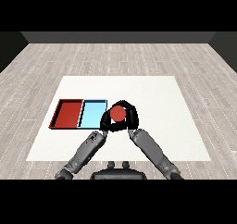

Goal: Pick the red can and put it in the red box

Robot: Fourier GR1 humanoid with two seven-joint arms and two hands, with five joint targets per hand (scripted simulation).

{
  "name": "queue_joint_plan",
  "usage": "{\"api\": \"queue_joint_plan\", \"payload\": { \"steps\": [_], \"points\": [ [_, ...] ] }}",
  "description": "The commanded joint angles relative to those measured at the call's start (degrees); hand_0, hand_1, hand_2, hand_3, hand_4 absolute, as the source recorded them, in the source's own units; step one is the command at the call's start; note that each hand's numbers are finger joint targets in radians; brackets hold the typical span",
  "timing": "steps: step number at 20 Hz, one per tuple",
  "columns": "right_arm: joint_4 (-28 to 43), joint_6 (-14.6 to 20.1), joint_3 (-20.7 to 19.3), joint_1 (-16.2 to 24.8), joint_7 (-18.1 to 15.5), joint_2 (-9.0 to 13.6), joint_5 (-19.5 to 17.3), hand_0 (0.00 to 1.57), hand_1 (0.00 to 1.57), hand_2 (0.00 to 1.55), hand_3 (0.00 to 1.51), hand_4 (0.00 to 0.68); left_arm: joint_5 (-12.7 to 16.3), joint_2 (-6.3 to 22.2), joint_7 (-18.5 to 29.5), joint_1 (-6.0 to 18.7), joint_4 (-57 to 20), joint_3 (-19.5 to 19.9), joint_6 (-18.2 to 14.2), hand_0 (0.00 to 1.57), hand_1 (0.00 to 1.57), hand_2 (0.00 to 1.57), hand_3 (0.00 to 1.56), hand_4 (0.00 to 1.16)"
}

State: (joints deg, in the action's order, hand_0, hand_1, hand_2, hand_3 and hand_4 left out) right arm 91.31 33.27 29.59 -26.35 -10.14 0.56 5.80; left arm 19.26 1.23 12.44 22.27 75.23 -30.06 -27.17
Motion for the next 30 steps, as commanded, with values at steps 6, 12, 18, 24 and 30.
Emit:
{"api": "queue_joint_plan", "payload": {
  "steps": [6,12,18,24,30],
  "points": [
    [0.3,0.0,-0.5,-1.1,2.7,-0.5,-0.8,1.57,1.57,1.46,1.39,0.630,1.5,-1.2,3.6,1.2,-1.0,-1.9,-2.6,1.57,1.57,1.57,1.49,1.13],
    [-1.2,-3.7,-0.1,0.0,7.5,0.2,-6.1,0.00,0.00,0.00,0.00,0.000,-0.3,-1.2,1.0,0.8,0.5,-1.3,-3.1,1.57,1.57,1.57,1.50,1.13],
    [-0.5,0.2,1.7,1.9,5.9,-0.5,-7.9,0.00,0.00,0.00,0.00,0.000,-0.4,-1.2,2.2,0.9,-0.8,0.2,-2.3,1.57,1.57,1.57,1.50,1.13],
    [0.9,-4.4,-7.2,-1.1,8.9,0.8,-6.0,0.00,0.00,0.00,0.00,0.000,-1.6,-1.2,0.5,-0.6,2.2,-2.9,-3.8,1.57,1.57,1.57,1.50,1.14],
    [-0.9,-8.1,-9.8,0.5,4.6,-0.5,-5.7,0.00,0.00,0.00,0.00,0.000,-1.3,-1.2,1.2,0.9,-0.3,-0.7,-2.6,1.57,1.57,1.57,1.49,1.14]
  ]
}}
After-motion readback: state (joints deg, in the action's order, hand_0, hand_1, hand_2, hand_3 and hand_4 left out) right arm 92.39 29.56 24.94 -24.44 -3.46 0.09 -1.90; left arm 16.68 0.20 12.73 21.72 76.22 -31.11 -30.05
